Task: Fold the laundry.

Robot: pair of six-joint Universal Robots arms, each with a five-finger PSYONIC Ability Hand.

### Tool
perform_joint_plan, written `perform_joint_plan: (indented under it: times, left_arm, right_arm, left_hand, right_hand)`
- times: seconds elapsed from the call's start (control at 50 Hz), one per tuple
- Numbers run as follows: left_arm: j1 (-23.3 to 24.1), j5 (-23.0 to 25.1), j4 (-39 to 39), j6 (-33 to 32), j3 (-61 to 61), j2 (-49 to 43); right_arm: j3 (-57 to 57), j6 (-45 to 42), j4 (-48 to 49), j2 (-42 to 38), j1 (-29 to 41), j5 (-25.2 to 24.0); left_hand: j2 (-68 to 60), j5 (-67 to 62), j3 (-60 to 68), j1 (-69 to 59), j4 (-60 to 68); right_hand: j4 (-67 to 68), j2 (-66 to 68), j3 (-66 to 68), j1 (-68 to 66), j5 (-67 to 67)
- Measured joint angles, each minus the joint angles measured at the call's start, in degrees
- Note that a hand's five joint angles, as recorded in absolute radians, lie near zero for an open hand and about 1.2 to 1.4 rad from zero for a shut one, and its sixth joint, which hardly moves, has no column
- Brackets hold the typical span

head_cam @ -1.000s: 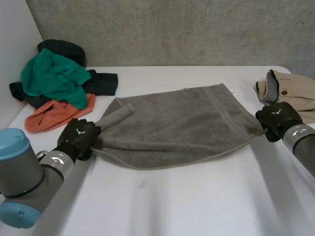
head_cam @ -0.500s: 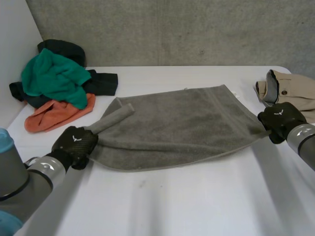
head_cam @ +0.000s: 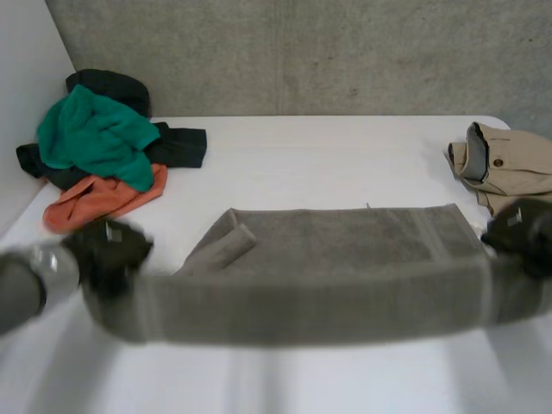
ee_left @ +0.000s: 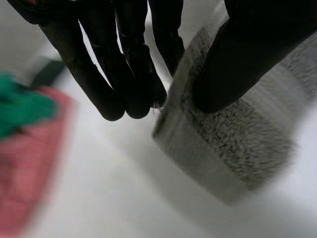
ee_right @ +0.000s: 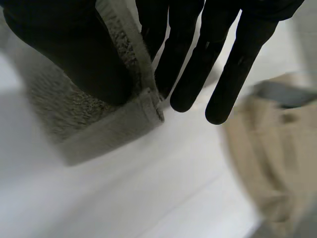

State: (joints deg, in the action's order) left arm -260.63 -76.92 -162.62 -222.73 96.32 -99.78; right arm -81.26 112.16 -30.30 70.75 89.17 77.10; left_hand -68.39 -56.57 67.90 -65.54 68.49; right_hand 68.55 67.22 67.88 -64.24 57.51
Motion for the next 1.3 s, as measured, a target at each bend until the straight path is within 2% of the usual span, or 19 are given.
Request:
perform_joint_plan:
  times: [0.08,0.12,0.16,0.18,0.28,0.34,0.48,0.66,0.74,0.86,0.92,1.0,1.02,1.1,1.18,1.24,1.3]
  left_arm:
    - [1.6,-2.8,-7.5,4.7,-12.2,-2.5]
    - [2.0,-4.4,-13.5,8.7,-19.6,-3.0]
    - [2.1,-5.2,-16.3,10.7,-22.5,-3.1]
    - [2.2,-6.6,-21.5,14.6,-26.7,-2.9]
    - [1.8,-9.3,-31.4,23.6,-32.1,-1.7]
    - [1.6,-9.7,-33.4,27.1,-32.5,-1.5]
    - [1.1,-9.1,-31.0,29.1,-28.3,-2.7]
    - [0.5,-7.4,-30.7,27.1,-13.7,-5.5]
    - [0.7,-5.5,-32.1,24.5,-6.9,-6.7]
    - [-0.1,-2.2,-31.7,16.7,6.5,-6.7]
    - [-1.1,-1.9,-27.8,12.7,11.4,-4.4]
    - [-3.0,-1.5,-15.0,4.4,18.4,2.7]
    - [-3.2,-1.4,-13.8,3.7,18.8,3.4]
    - [-4.2,0.6,-1.1,-2.7,22.3,10.3]
    - [-4.0,2.8,1.8,-4.7,21.5,12.2]
    - [-3.4,3.1,-0.7,-4.1,18.7,10.0]
    - [-2.2,1.1,-5.9,-2.3,13.4,4.8]
  right_arm:
    - [10.4,6.4,6.3,-2.7,2.3,2.2]
    - [17.6,13.6,13.1,-3.5,3.2,4.4]
    - [19.7,16.5,15.8,-3.6,3.4,5.1]
    - [23.4,22.9,21.9,-3.4,3.6,6.4]
    - [25.8,35.1,36.3,-0.8,3.1,7.1]
    - [24.1,38.3,41.5,0.8,2.9,6.2]
    - [19.1,38.8,43.8,1.6,3.9,3.7]
    - [12.8,35.5,37.3,-3.5,4.9,0.7]
    - [9.4,32.8,33.9,-6.4,4.8,0.3]
    - [1.4,23.7,25.3,-8.6,2.9,0.8]
    - [-2.3,18.4,19.4,-6.7,1.0,1.1]
    - [-7.9,8.3,7.4,-0.7,-3.8,0.8]
    - [-8.3,7.4,6.4,-0.1,-4.3,0.7]
    - [-11.0,-1.5,-3.1,5.2,-8.8,-1.4]
    - [-10.8,-2.9,-3.9,6.1,-9.4,-3.3]
    - [-9.5,-1.1,-1.0,4.6,-8.4,-4.0]
    - [-7.1,2.6,4.9,1.5,-6.4,-4.0]
  left_hand:
    - [0.0,0.0,0.0,0.0,0.0]
    - [0.0,0.0,0.0,0.0,0.0]
    - [0.0,0.0,0.0,0.0,0.0]
    - [0.0,0.0,0.0,0.0,0.0]
    - [0.0,0.0,0.0,0.0,0.0]
    - [0.0,0.0,0.0,0.0,0.0]
    - [0.0,-0.4,0.0,0.0,0.0]
    - [0.0,-0.6,0.0,0.0,0.0]
    - [0.0,-0.6,0.0,0.0,0.0]
    - [0.0,-0.6,0.0,0.0,0.0]
    - [0.0,-0.6,0.0,0.0,0.0]
    - [0.0,-0.6,0.0,0.0,0.0]
    - [0.0,-0.6,0.0,0.0,0.0]
    - [0.0,-0.6,0.0,0.0,0.0]
    - [0.0,-0.6,0.0,0.0,0.0]
    - [0.0,-0.6,0.0,0.0,0.0]
    - [0.0,-0.6,0.0,0.0,0.0]
  right_hand:
    - [0.0,0.0,0.0,0.0,0.0]
    - [0.0,0.0,0.0,0.0,0.0]
    - [0.0,0.0,0.0,0.0,0.0]
    - [0.0,0.0,0.0,0.0,0.0]
    - [0.0,0.0,0.0,0.0,0.0]
    - [0.0,0.0,0.0,0.0,0.0]
    - [0.0,0.0,0.0,0.0,0.5]
    - [0.0,0.0,0.0,0.0,0.5]
    - [0.0,0.0,0.0,0.0,0.6]
    - [0.0,0.0,0.0,0.0,0.6]
    - [0.0,0.0,0.0,0.0,0.6]
    - [0.0,0.0,0.0,0.0,0.6]
    - [0.0,0.0,0.0,0.0,0.6]
    - [0.0,0.0,0.0,0.0,0.6]
    - [0.0,0.0,0.0,0.0,0.6]
    - [0.0,0.0,0.0,0.0,0.6]
    - [0.0,0.0,0.0,0.0,0.6]
